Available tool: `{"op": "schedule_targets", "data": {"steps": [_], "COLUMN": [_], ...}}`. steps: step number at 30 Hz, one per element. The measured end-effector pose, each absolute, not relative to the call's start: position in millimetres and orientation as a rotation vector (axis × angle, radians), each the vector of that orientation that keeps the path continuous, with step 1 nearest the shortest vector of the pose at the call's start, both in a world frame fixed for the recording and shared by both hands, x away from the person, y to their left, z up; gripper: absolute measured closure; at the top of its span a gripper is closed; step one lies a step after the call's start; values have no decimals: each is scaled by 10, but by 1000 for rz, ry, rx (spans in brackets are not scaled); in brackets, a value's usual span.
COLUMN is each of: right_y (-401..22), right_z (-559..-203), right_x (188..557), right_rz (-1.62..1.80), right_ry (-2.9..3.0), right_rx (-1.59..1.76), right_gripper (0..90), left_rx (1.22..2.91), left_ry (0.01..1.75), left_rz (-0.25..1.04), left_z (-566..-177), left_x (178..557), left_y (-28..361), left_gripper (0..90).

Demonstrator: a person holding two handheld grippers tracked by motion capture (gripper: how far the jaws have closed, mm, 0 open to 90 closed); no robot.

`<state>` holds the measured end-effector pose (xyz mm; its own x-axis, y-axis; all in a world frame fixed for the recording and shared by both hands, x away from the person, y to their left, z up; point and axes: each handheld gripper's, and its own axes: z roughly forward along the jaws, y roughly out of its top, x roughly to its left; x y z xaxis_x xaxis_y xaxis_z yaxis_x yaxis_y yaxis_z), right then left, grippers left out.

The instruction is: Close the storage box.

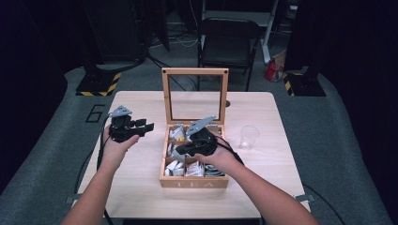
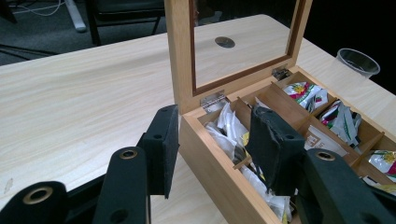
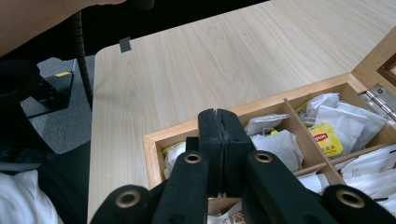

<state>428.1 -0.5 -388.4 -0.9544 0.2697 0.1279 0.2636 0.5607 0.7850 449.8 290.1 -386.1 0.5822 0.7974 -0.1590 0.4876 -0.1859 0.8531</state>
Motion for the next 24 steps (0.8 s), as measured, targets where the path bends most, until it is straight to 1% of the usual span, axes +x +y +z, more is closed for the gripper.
{"op": "schedule_targets", "data": {"steps": [13, 24], "right_y": [-42, -209], "right_z": [-3844, -3771], "right_x": [4294, 4342], "right_rz": [1407, 1413], "right_ry": [2763, 2723], "right_rx": [490, 538], "right_gripper": [896, 896], "left_rx": [1837, 1838], "left_ry": [1044, 1046], "left_rz": [403, 403], "left_z": [-3849, -3841], "left_x": [4495, 4491], "left_y": [2898, 2913], "left_gripper": [530, 530]}}
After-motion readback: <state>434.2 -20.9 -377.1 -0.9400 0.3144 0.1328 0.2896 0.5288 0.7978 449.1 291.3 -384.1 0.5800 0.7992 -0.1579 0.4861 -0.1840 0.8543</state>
